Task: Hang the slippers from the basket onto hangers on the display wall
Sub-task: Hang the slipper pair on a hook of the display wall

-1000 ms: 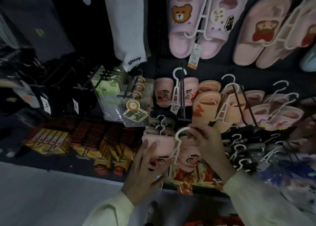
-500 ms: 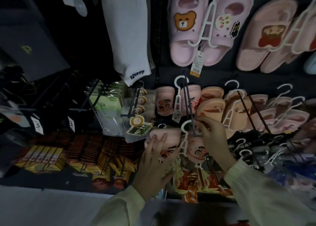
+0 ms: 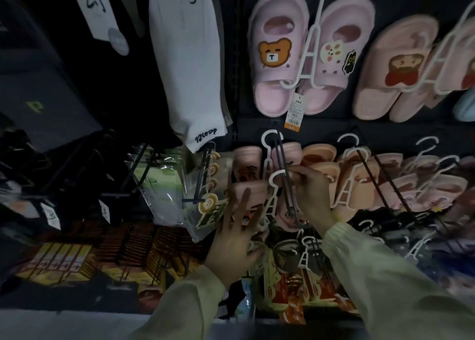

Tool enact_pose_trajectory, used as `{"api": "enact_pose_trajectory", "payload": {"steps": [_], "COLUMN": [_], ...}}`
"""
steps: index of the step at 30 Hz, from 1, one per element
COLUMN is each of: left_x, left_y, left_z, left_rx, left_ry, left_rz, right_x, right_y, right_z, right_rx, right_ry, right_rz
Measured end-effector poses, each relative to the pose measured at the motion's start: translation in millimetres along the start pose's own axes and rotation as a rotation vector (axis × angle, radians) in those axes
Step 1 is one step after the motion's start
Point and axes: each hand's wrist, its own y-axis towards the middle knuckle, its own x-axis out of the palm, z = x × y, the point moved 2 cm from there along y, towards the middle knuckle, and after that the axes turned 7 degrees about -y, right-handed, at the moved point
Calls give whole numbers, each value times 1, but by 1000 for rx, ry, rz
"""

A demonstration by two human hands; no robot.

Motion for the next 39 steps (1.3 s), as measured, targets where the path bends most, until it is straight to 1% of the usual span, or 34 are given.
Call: {"api": "enact_pose_trajectory", "payload": {"steps": [2,5,7,9,13,16,19,21,23,24,25,27,30,33,37,39], "left_x": [0,-3,-5,-6,-4,-6,-6,-4,-3,-2,-2,-1,-1,-1,0,0], "left_y": [6,15,20,25,30,30,30,29,28,28,28,28,27,27,26,24], "left_z": [-6,-10,-11,-13,-15,-16,-18,-20,-22,-22,-22,-22,-20,-19,-19,-17], "left_rx": [16,42,55,57,56,61,63,63,54,51,48,43,52,54,12,7], "left_ry": [-52,-111,-163,-189,-176,-211,-188,-176,-178,-173,-165,-162,-183,-171,-178,-160], "left_rz": [2,29,38,58,71,66,68,65,61,61,60,52,45,48,39,54], "right_x": [3,6,7,6,7,12,12,9,10,9,10,12,11,11,7,7], "right_y": [8,20,25,29,36,41,39,30,14,5,-4,-18,-22,-14,-4,2], "right_z": [-4,-8,-10,-12,-12,-1,5,7,17,20,24,33,44,49,43,40], "right_rx": [48,139,175,160,107,107,34,-70,-112,-67,1,113,171,128,108,50], "right_ry": [25,160,183,151,48,-4,-20,-144,-372,-470,-549,-669,-730,-731,-671,-652], "right_rz": [-12,-21,-84,-129,-83,-122,-124,-38,68,97,90,-11,-88,-135,-257,-311]}}
